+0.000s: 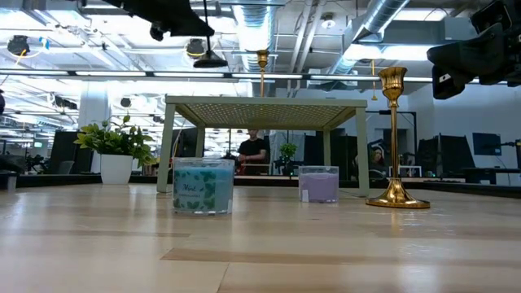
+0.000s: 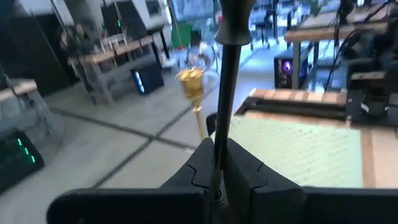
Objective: Pick & Place candle stick holders
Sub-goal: Put the top left black candle holder on the shelf
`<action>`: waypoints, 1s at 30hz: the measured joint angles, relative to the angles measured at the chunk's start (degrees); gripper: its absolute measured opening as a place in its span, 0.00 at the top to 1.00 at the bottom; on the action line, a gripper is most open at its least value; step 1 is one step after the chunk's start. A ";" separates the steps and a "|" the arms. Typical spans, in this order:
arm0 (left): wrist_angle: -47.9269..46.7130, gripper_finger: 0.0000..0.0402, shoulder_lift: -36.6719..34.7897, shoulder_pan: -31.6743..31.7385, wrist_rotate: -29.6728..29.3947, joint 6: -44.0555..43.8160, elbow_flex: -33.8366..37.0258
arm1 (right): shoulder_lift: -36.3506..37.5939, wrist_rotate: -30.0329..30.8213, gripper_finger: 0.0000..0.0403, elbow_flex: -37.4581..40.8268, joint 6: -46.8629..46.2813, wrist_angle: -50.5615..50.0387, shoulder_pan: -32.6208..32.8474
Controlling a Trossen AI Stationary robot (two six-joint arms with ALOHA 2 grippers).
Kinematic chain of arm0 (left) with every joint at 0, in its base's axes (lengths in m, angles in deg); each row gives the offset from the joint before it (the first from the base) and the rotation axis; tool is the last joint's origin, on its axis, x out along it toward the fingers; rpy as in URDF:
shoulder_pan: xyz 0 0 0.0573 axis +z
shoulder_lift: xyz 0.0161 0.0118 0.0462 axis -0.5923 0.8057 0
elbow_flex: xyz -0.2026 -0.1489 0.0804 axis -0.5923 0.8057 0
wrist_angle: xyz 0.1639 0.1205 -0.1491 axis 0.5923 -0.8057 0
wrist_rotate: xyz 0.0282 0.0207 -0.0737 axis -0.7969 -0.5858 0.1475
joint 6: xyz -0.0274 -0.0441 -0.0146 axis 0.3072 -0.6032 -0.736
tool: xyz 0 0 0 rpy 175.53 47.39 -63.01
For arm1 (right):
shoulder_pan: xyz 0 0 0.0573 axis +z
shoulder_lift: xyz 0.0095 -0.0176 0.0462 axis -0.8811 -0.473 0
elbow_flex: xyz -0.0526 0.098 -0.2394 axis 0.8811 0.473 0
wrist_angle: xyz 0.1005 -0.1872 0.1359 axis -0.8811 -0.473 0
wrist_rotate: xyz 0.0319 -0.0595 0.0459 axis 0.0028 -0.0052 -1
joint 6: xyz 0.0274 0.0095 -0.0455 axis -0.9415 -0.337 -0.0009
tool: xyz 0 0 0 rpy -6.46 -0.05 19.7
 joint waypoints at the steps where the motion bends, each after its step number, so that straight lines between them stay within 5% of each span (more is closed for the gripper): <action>1: -2.21 0.97 0.37 1.45 0.89 -0.73 -0.99 | -0.01 0.00 1.00 0.00 0.00 0.00 0.01; 14: -9.19 0.97 11.60 19.46 23.15 -8.23 -7.91 | -0.01 0.00 1.00 0.00 0.00 0.00 0.00; 30: -5.75 0.97 18.50 24.05 28.08 -9.22 -8.45 | 0.01 0.09 1.00 0.00 0.13 -0.04 0.00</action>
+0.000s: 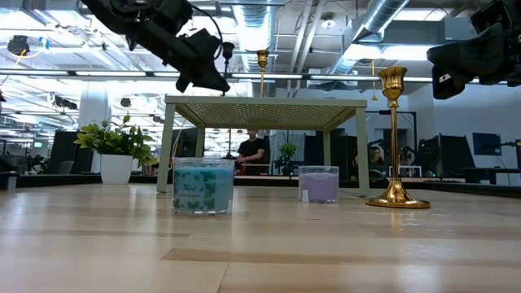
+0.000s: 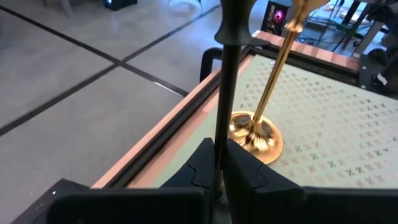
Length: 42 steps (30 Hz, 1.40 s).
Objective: Pick & Place candle stick holders
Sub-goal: Put the top left black candle holder on the shelf, then put the gold candle holder on the shelf aligned with the other gold candle holder
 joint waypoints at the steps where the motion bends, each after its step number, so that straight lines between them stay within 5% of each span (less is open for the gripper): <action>1: 0.02 0.97 0.21 0.00 0.00 0.00 0.00 | -0.02 0.00 1.00 0.00 0.00 0.00 0.02; 11: 2.52 0.96 1.42 0.00 -0.08 0.11 1.98 | 0.00 0.11 1.00 0.00 0.00 -0.02 0.02; 29: 1.84 0.77 -1.24 -0.28 -0.30 -1.29 2.40 | 0.00 0.11 1.00 0.00 0.00 0.00 0.02; 42: -17.83 0.76 -13.38 -7.04 -0.27 -4.34 2.34 | -0.02 0.13 1.00 0.00 0.01 -0.01 0.00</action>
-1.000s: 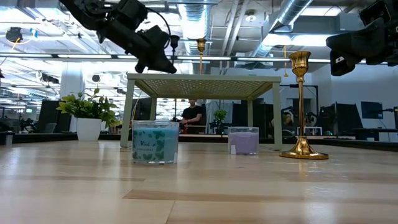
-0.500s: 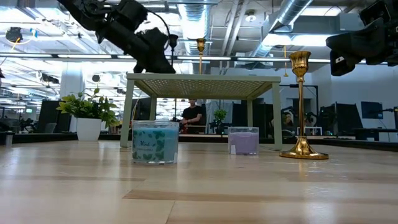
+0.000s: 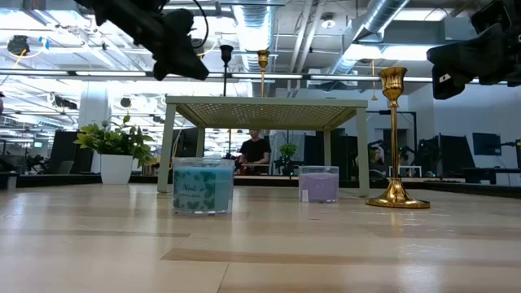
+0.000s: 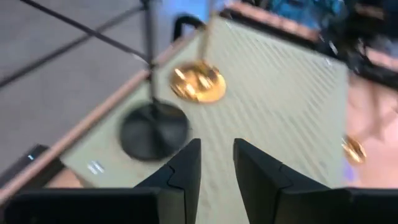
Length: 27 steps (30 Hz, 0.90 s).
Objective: Pick & Place candle stick holders
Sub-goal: Put the gold candle holder on the shelf aligned with the other gold candle holder
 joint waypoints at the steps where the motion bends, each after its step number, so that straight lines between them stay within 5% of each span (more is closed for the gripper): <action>1: -0.79 0.76 -0.09 -1.45 0.01 0.14 0.00 | 0.00 -0.02 1.00 0.00 0.01 0.00 0.01; 11: -1.33 0.83 0.57 -19.96 -1.08 5.51 0.00 | 0.01 -0.02 1.00 0.00 0.01 0.01 0.01; 18: -1.51 0.98 0.06 -32.47 -15.31 8.92 -0.02 | 0.00 -0.02 1.00 0.00 1.35 0.01 0.02; 27: -1.70 0.99 -0.66 -42.05 -25.55 9.07 2.91 | 0.01 -0.02 1.00 0.00 1.39 0.01 0.00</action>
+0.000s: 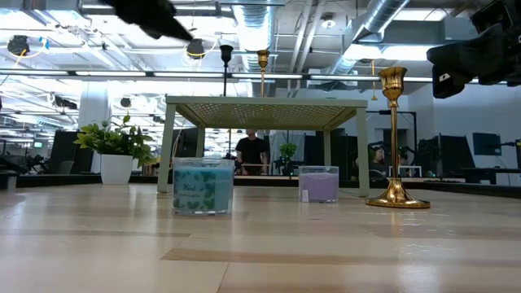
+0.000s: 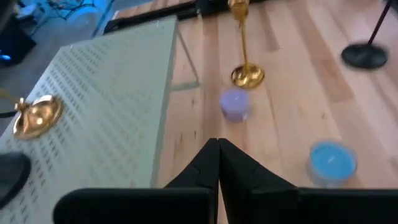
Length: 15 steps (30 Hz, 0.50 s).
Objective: Pick & Place candle stick holders
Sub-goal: Put the gold candle holder on the shelf aligned with the other gold candle holder
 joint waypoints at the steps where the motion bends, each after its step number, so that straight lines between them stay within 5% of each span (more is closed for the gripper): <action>1: 0.17 0.99 -0.68 -0.70 -0.42 -0.34 1.32 | 0.00 0.00 1.00 0.00 0.00 0.00 0.01; 15: 16.66 0.98 -3.51 -5.38 4.19 -10.71 14.38 | 0.00 0.00 1.00 -0.01 0.13 0.00 0.01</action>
